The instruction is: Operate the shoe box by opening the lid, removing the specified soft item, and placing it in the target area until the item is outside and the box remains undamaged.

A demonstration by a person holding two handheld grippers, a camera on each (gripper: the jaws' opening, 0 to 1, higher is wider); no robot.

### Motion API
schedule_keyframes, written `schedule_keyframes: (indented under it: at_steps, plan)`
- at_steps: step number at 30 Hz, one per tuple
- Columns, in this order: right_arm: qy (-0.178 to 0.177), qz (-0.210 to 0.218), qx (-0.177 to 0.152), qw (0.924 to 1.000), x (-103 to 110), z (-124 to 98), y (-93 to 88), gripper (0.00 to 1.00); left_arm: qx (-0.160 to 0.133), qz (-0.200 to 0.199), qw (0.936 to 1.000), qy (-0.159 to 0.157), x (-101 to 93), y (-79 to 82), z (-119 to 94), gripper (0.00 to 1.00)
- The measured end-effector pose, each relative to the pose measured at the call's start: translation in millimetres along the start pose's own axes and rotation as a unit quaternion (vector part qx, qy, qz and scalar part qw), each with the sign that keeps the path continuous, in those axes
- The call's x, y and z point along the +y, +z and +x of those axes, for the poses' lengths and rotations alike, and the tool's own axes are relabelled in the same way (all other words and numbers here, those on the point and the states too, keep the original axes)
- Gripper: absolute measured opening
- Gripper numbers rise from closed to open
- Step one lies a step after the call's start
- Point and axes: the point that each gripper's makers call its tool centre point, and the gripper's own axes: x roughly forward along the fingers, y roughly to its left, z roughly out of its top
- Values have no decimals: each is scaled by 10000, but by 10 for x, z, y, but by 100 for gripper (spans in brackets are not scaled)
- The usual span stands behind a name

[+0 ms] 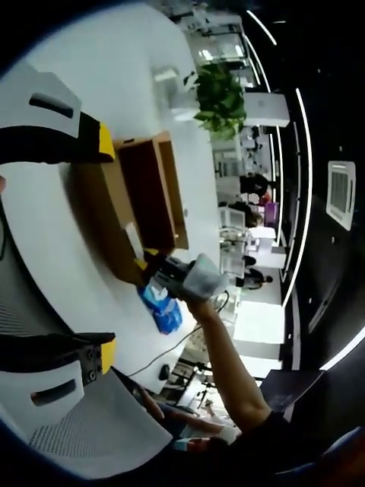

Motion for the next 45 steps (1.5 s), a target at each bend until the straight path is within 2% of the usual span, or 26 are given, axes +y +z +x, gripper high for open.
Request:
schedule_keyframes:
  at_steps: [23,39,45]
  plan:
    - [-412,-201,-395,9982,-16,-369,253,15,76,149,9997,-173,-76,-28,27,96]
    - [-706,-448,-697,9941,24,-822,461,15,21,69,9998,-210,-96,-26,16,100]
    - [-811,-571,-679,9927,20,-960,462,15,45,98,9997,-228,-112,-34,12,100]
